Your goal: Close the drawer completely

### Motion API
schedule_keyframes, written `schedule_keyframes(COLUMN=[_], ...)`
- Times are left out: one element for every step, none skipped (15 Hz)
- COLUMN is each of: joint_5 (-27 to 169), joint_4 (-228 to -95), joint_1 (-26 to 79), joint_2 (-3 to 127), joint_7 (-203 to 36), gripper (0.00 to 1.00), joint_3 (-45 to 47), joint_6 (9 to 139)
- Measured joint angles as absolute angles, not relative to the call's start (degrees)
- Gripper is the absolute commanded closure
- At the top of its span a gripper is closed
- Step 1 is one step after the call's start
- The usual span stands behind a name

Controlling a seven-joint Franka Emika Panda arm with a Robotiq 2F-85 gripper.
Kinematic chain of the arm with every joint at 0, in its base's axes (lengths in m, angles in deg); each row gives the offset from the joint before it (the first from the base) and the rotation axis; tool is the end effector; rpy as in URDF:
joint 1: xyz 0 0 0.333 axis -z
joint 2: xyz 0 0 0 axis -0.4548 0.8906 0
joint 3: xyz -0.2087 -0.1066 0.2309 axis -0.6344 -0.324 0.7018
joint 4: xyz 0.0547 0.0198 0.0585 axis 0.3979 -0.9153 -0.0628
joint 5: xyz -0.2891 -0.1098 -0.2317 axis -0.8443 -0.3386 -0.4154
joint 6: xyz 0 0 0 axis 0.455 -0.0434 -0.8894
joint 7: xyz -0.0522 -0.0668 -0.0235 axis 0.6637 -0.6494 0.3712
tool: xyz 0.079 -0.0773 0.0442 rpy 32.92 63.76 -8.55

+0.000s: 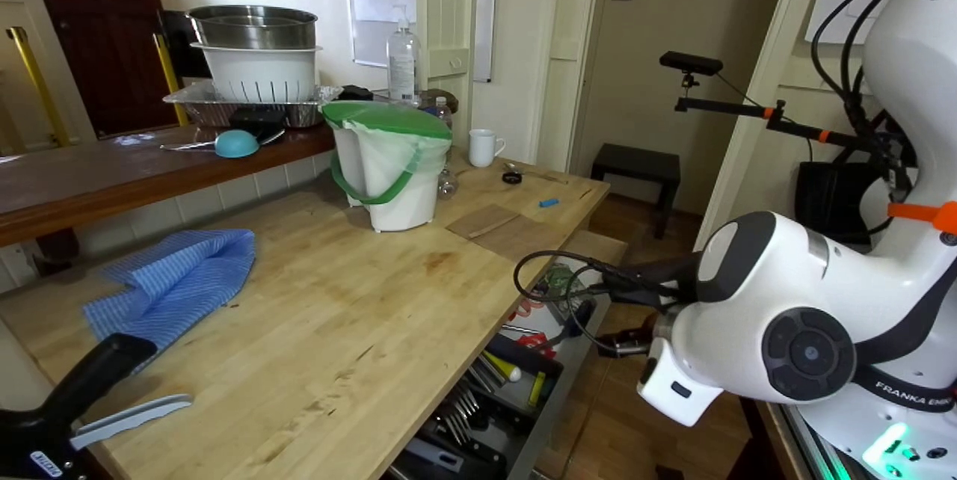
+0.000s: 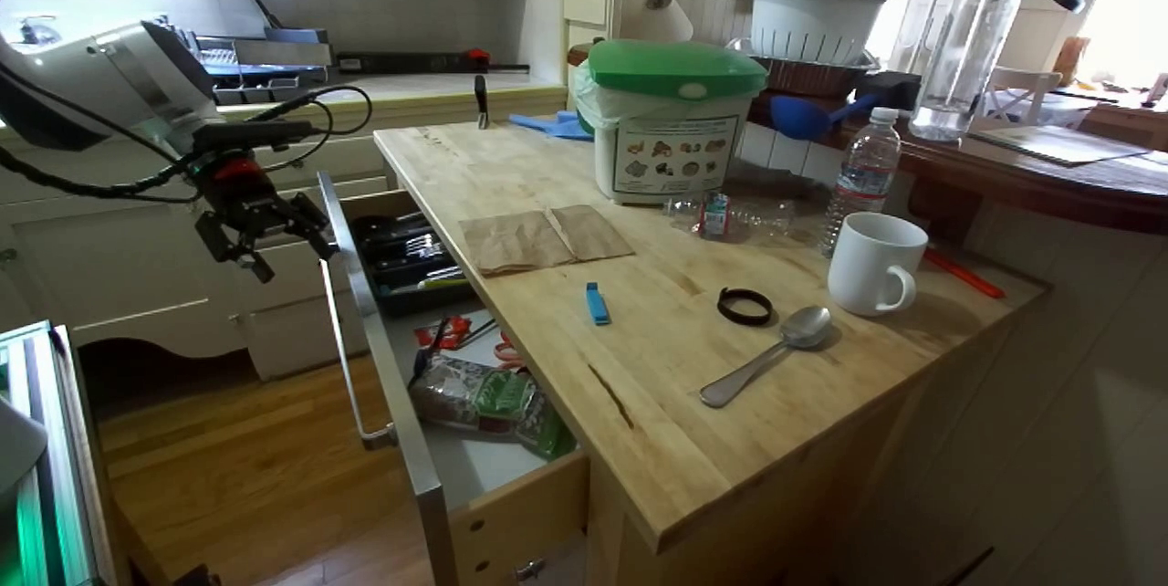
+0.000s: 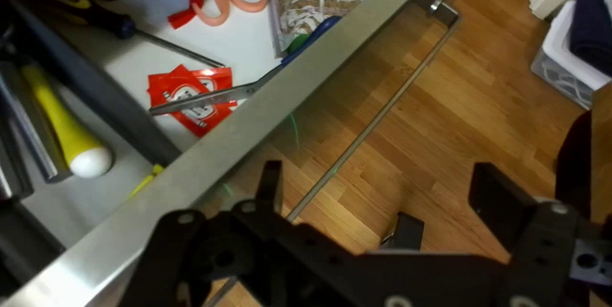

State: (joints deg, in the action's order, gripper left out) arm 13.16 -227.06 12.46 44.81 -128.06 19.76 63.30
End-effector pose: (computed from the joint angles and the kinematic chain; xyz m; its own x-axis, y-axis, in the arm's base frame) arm 0.3120 0.1242 0.2091 -0.3987 0.5583 -0.7276 0.8910 0.4237 -0.1631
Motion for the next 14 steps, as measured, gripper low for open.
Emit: schedule_keyframes(joint_5=[11.9, 10.5, 9.0, 7.3, 5.4, 3.9, 2.9, 2.4, 2.1, 2.1, 1.8, 0.2, -2.2, -5.4], joint_4=[-227.1, -227.0, -227.0, -227.0, -227.0, -227.0, -227.0, -227.0, -226.9, -226.9, -226.9, -226.8, -226.8, -226.8], joint_1=[11.6, 10.6, 9.7, 8.8, 8.1, 7.7, 7.4, 7.2, 7.2, 7.3, 7.3, 7.3, 7.3, 7.3], joint_2=[45.4, 46.1, 46.6, 47.2, 47.7, 48.3, 48.9, 49.3, 49.6, 49.7, 49.7, 49.7, 49.7, 49.7], joint_7=[-128.0, -128.0, -127.9, -127.9, -127.9, -128.1, -128.1, -128.2, -128.2, -128.2, -128.2, -128.4, -128.4, -128.4], gripper=[0.00, 0.00, 0.00, 0.00, 0.00, 0.00, 0.00, 0.00, 0.00, 0.00, 0.00, 0.00, 0.00, 0.00], joint_3=[20.8, 21.8, 22.8, 23.7, 24.5, 25.0, 25.3, 25.4, 25.4, 25.4, 25.4, 25.4, 25.4, 25.3], joint_6=[63.3, 63.3, 63.3, 63.4, 63.7, 64.0, 64.2, 64.3, 64.3, 64.3, 64.3, 64.4, 64.8, 65.6])
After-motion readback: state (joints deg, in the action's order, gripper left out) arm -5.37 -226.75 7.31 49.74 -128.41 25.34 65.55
